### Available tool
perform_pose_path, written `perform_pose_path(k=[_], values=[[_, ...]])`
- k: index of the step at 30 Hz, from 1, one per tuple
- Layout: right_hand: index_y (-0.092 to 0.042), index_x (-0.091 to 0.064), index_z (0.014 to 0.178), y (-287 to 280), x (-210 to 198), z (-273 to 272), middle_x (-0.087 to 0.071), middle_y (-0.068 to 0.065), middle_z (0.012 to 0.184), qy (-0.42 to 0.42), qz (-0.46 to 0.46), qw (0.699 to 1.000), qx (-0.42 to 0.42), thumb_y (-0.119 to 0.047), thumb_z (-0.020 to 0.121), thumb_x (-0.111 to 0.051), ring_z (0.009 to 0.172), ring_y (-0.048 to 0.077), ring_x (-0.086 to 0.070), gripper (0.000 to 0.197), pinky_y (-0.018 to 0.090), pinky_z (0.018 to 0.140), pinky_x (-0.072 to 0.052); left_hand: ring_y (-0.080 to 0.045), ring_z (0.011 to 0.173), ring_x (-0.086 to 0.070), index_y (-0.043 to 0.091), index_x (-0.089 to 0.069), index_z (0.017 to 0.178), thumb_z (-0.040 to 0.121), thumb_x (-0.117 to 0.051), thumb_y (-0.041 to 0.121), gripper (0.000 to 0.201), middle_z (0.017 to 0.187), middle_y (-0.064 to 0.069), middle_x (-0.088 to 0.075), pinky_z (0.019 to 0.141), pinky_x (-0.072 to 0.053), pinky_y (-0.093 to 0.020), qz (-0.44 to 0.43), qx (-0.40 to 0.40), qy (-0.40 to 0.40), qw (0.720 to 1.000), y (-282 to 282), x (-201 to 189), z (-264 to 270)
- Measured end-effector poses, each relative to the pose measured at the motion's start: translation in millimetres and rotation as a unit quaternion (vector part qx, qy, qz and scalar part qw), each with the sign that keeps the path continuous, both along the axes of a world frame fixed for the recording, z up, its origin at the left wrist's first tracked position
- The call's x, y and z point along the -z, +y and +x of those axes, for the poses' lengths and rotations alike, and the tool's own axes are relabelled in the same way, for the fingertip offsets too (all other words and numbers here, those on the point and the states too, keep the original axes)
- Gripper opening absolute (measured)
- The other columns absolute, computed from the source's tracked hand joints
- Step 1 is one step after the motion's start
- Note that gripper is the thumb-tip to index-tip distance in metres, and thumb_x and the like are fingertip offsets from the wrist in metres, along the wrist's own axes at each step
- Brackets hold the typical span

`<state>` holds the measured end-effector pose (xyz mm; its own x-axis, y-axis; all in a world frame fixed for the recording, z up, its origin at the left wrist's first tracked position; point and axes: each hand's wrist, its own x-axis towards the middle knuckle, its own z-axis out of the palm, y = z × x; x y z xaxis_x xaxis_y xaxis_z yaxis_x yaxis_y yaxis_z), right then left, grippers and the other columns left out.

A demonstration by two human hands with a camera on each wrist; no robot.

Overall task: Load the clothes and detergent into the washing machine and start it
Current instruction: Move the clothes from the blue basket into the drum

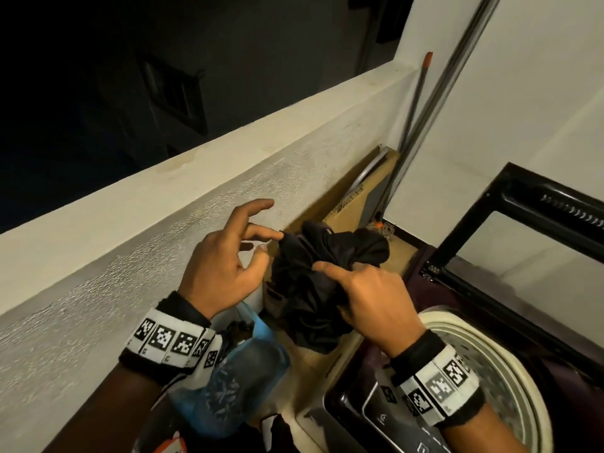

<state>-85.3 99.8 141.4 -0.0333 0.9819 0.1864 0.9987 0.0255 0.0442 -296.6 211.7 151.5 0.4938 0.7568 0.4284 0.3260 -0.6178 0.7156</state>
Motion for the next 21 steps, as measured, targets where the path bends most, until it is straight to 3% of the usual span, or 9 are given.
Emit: perform_pose_path(k=[2,4,8,9,12,14,16,19,21], values=[[-0.041,-0.061,0.130,-20,-6,20,-0.052,-0.002,0.064,-0.024,0.012,0.999,0.045,-0.020,0.069,-0.085,0.055,0.022,-0.057,0.069,0.029,0.040,-0.031,0.001,0.048,-0.055,0.033,-0.037,0.140,0.086,-0.064,0.009,0.065,0.121,0.024,-0.066,0.081,-0.058,-0.041,0.006,0.003,0.040,0.999,-3,9,21],[-0.041,-0.065,0.125,-44,-12,41,-0.050,0.000,0.066,-0.036,0.028,0.995,0.084,-0.021,0.072,-0.086,0.057,0.023,-0.056,0.061,0.027,0.041,-0.027,-0.002,0.055,-0.060,0.038,-0.034,0.142,0.086,-0.063,0.015,0.067,0.128,0.027,-0.061,0.076,-0.058,-0.039,0.015,0.024,0.079,0.996,-6,18,44],[-0.039,-0.070,0.119,-94,-33,78,-0.048,0.005,0.070,-0.029,0.058,0.985,0.163,-0.022,0.073,-0.084,0.062,0.030,-0.058,0.051,0.031,0.039,-0.034,0.005,0.068,-0.055,0.038,-0.032,0.143,0.087,-0.062,0.020,0.066,0.134,0.023,-0.057,0.062,-0.041,-0.009,0.033,0.075,0.130,0.988,-16,31,89],[-0.038,-0.070,0.120,-114,-40,90,-0.047,0.005,0.070,-0.028,0.057,0.978,0.199,-0.021,0.073,-0.083,0.062,0.031,-0.058,0.052,0.033,0.039,-0.038,0.004,0.077,-0.058,0.037,-0.032,0.143,0.087,-0.061,0.021,0.065,0.135,0.020,-0.058,0.064,-0.044,-0.011,0.033,0.103,0.131,0.985,-22,33,107],[-0.037,-0.070,0.122,-162,-54,119,-0.041,0.002,0.069,-0.039,0.085,0.956,0.276,-0.016,0.075,-0.082,0.059,0.030,-0.056,0.053,0.031,0.041,-0.034,-0.013,0.114,-0.060,0.034,-0.033,0.144,0.087,-0.057,0.025,0.063,0.136,0.007,-0.059,0.087,-0.055,-0.036,0.018,0.170,0.133,0.976,-40,43,152],[-0.036,-0.070,0.123,-191,-58,136,-0.036,0.000,0.070,-0.054,0.082,0.942,0.320,-0.013,0.076,-0.082,0.058,0.027,-0.053,0.054,0.028,0.042,-0.031,-0.018,0.119,-0.057,0.030,-0.034,0.144,0.087,-0.058,0.020,0.063,0.135,-0.001,-0.058,0.097,-0.051,-0.040,-0.004,0.218,0.136,0.966,-57,54,184],[-0.037,-0.069,0.124,-213,-55,152,-0.037,0.000,0.071,-0.053,0.059,0.932,0.354,-0.011,0.077,-0.080,0.059,0.028,-0.053,0.055,0.030,0.042,-0.034,-0.022,0.118,-0.057,0.026,-0.036,0.144,0.087,-0.060,0.017,0.062,0.134,-0.005,-0.058,0.098,-0.049,-0.037,-0.003,0.250,0.166,0.954,-76,66,213],[-0.042,-0.067,0.123,-235,-35,172,-0.035,-0.003,0.072,-0.031,0.001,0.922,0.386,-0.014,0.077,-0.079,0.061,0.028,-0.057,0.055,0.031,0.043,-0.036,-0.023,0.128,-0.052,0.025,-0.033,0.147,0.087,-0.065,0.028,0.068,0.146,-0.003,-0.049,0.101,-0.043,-0.034,0.004,0.277,0.288,0.917,-100,105,240],[-0.045,-0.066,0.124,-245,-16,184,-0.033,-0.005,0.072,-0.011,-0.043,0.917,0.396,-0.019,0.077,-0.081,0.063,0.027,-0.060,0.055,0.031,0.044,-0.038,-0.025,0.136,-0.045,0.028,-0.026,0.149,0.079,-0.072,0.043,0.085,0.158,-0.001,-0.034,0.109,-0.042,-0.038,-0.019,0.289,0.416,0.862,-112,143,248]])
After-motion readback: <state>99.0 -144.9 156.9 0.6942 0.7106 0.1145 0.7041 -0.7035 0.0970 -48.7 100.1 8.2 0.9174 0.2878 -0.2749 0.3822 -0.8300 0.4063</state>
